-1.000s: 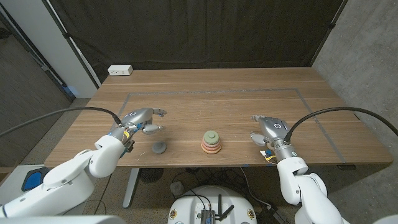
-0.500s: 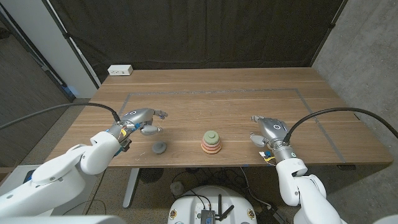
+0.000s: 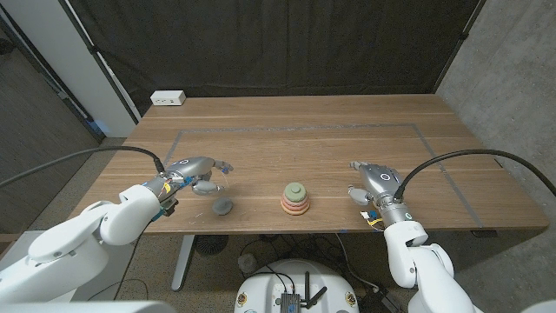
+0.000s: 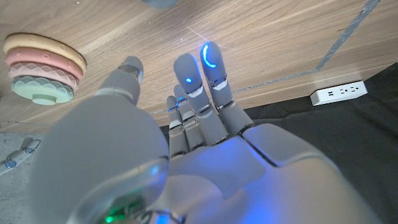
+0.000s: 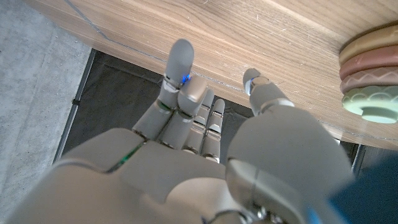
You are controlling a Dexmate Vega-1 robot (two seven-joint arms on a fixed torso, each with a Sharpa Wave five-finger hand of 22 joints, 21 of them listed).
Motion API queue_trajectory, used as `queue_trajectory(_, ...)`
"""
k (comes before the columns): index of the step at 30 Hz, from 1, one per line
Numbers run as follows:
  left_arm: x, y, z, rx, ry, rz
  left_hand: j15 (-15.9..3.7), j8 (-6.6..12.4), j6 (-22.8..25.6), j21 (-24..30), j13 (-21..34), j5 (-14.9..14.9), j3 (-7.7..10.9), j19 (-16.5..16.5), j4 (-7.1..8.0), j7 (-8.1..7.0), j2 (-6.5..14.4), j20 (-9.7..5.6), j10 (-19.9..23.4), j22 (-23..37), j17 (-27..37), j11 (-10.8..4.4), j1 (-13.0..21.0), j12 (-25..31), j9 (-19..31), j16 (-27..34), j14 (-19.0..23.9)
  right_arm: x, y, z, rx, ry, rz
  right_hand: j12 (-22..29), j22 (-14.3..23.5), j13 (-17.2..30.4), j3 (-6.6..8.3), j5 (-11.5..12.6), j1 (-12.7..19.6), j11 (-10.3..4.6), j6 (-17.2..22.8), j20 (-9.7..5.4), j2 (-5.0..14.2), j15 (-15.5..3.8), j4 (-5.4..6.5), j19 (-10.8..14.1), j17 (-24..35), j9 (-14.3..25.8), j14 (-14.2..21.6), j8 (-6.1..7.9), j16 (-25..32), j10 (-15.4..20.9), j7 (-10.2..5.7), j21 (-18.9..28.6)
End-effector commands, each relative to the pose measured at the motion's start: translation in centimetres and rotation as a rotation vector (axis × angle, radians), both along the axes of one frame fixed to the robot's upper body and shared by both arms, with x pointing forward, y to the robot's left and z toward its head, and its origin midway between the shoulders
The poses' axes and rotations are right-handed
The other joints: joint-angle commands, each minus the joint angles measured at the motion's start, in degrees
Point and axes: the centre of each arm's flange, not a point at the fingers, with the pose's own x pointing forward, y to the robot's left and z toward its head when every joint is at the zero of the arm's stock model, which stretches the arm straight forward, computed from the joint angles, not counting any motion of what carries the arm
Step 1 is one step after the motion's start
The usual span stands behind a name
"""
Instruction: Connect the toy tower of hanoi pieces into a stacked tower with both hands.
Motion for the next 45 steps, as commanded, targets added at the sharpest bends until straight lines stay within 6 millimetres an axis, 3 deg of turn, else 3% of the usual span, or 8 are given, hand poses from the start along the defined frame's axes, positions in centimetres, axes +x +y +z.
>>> queue_trajectory(1, -0.4, 1.0, -0.4, 0.040, 0.065, 0.007, -1.92, 0.08, 0.3, 0.0, 0.0, 0.2, -0.05, -0.2, -0.11, -0.03, -0.6, -7.63, -0.1, 0.0, 0.1, -0.12, 0.0, 0.0, -0.1, 0.0, -0.1, 0.0, 0.2, 0.0, -0.010, 0.008, -0.003, 0.1, 0.0, 0.1, 0.06, 0.2, 0.3, 0.24, 0.2, -4.13, 0.61, -1.87, 0.27, 0.1, 0.2, 0.2, -0.1, 0.22, -0.3, 0.5, 0.08, -0.2)
queue_trajectory(13, -0.3, 1.2, -0.7, 0.096, 0.125, 0.020, -1.92, -0.43, -1.3, -0.3, -0.3, 0.3, -0.43, -0.9, -0.38, -0.15, -1.8, -7.61, -2.0, -0.5, -0.1, 0.06, 0.4, -0.6, -0.2, -0.1, -0.6, -0.2, 0.2, 0.3, -0.020, 0.006, -0.011, 0.0, 0.0, 0.3, -0.01, 0.3, 0.3, 0.15, 0.3, -4.13, 0.78, -1.90, 0.32, 0.0, -0.2, 0.2, -0.5, 0.24, -0.9, 0.4, 0.11, -0.3)
queue_trajectory(33, 0.0, 1.0, -1.2, 0.207, 0.127, 0.095, -1.89, -1.41, -8.4, -0.8, -1.4, -0.2, -2.12, -1.7, 0.38, 0.96, -3.3, -7.53, -9.0, -2.0, -0.6, 2.43, -0.9, -1.3, -0.8, -0.3, -1.8, -0.1, 0.2, 0.6, -0.019, 0.003, -0.016, -0.1, 0.0, 0.4, -0.12, 0.4, 0.2, 0.12, 0.1, -4.13, 0.97, -1.89, 0.35, 0.0, 0.1, 0.1, -0.4, 0.18, -0.9, 0.5, -0.04, -0.3)
queue_trajectory(45, 0.3, 0.7, -2.0, 0.258, 0.122, 0.124, -1.89, -1.10, -9.6, -1.0, -1.7, -0.5, -2.67, -2.2, 0.35, 1.21, -3.9, -7.52, -10.2, -2.3, -0.7, 2.71, -1.2, -1.1, -1.0, -0.4, -2.3, -0.3, 0.2, 0.3, -0.015, 0.007, -0.021, -0.1, 0.0, 0.4, -0.17, 0.5, 0.3, 0.12, 0.1, -4.13, 1.04, -1.89, 0.34, 0.0, 0.1, 0.1, -0.4, 0.19, -1.1, 0.6, -0.01, -0.3)
